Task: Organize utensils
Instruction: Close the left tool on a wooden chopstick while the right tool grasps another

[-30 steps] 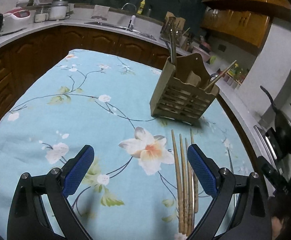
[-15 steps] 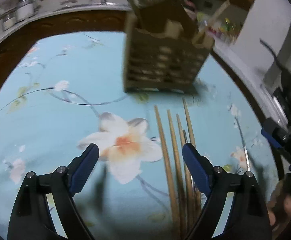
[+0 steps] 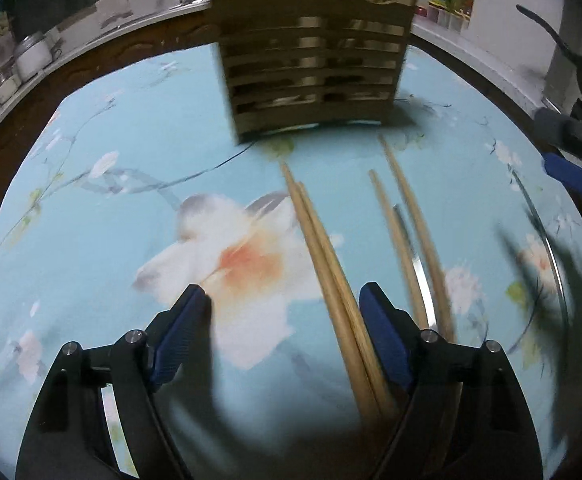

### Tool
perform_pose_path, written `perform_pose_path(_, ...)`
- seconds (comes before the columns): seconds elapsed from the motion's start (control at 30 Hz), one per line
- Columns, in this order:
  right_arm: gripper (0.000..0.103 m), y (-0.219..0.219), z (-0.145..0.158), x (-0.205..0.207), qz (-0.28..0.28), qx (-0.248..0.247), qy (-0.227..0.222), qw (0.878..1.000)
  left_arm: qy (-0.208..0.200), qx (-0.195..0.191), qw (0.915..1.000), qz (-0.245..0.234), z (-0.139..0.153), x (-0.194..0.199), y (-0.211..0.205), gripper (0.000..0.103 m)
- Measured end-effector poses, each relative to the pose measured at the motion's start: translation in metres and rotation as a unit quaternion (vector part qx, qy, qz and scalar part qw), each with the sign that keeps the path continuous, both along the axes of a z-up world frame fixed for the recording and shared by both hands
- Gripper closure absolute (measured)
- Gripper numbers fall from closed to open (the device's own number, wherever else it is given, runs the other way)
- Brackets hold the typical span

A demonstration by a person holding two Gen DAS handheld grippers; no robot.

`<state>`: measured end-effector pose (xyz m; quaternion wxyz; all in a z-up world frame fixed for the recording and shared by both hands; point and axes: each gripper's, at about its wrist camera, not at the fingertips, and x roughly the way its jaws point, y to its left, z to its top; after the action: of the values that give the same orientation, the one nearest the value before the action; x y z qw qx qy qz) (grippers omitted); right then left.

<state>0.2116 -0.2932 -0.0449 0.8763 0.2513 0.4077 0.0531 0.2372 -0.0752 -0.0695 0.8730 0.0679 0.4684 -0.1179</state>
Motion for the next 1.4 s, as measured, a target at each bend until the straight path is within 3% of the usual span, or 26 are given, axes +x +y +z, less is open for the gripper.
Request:
perform_pose_path(0.17, 0.042, 0.030, -0.019, 0.024, 0.037, -0.017, 0.028, 0.999, 0.014, -0.014, 0.9997, 0.012, 0.002, -0.008, 0.034, 0.022)
perform_pose_path(0.27, 0.050, 0.049, -0.029, 0.041, 0.057, -0.030, 0.040, 0.997, 0.029, -0.077, 0.9962, 0.027, 0.007, -0.001, 0.059, 0.022)
perform_pose_path(0.33, 0.060, 0.059, -0.037, 0.053, 0.065, -0.047, 0.049, 0.996, 0.031, -0.094, 0.9940, 0.047, 0.008, 0.008, 0.071, 0.022)
perform_pose_path(0.43, 0.072, 0.065, -0.049, 0.066, 0.071, -0.059, 0.066, 0.994, 0.028, -0.099, 0.9922, 0.070, 0.010, 0.023, 0.078, 0.024)
perform_pose_path(0.53, 0.077, 0.069, -0.051, 0.075, 0.069, -0.085, 0.066, 0.992, 0.032, -0.086, 0.9928, 0.077, 0.007, 0.043, 0.072, 0.029)
perform_pose_path(0.57, 0.077, 0.070, -0.051, 0.077, 0.070, -0.089, 0.067, 0.991, 0.033, -0.079, 0.9932, 0.079, 0.006, 0.048, 0.070, 0.035)
perform_pose_path(0.87, 0.081, 0.081, -0.051, 0.085, 0.091, -0.121, 0.065, 0.986, 0.018, -0.001, 0.9990, 0.040, 0.002, 0.074, 0.034, 0.044)
perform_pose_path(0.93, 0.086, 0.086, -0.050, 0.085, 0.097, -0.132, 0.062, 0.985, 0.009, 0.002, 0.9996, 0.028, 0.002, 0.072, 0.030, 0.048)
perform_pose_path(1.0, 0.087, 0.087, -0.050, 0.083, 0.096, -0.128, 0.063, 0.985, 0.009, -0.002, 0.9997, 0.025, 0.003, 0.071, 0.031, 0.058)
perform_pose_path(1.07, 0.088, 0.088, -0.049, 0.082, 0.095, -0.123, 0.064, 0.986, 0.010, -0.004, 0.9997, 0.022, 0.004, 0.071, 0.035, 0.074)
perform_pose_path(1.13, 0.079, 0.087, -0.047, 0.079, 0.099, -0.107, 0.068, 0.987, 0.017, -0.011, 0.9996, 0.022, 0.005, 0.071, 0.041, 0.077)
perform_pose_path(1.4, 0.083, 0.103, -0.049, 0.079, 0.109, -0.155, 0.067, 0.980, 0.015, 0.002, 0.9997, 0.017, 0.006, 0.068, 0.039, 0.077)
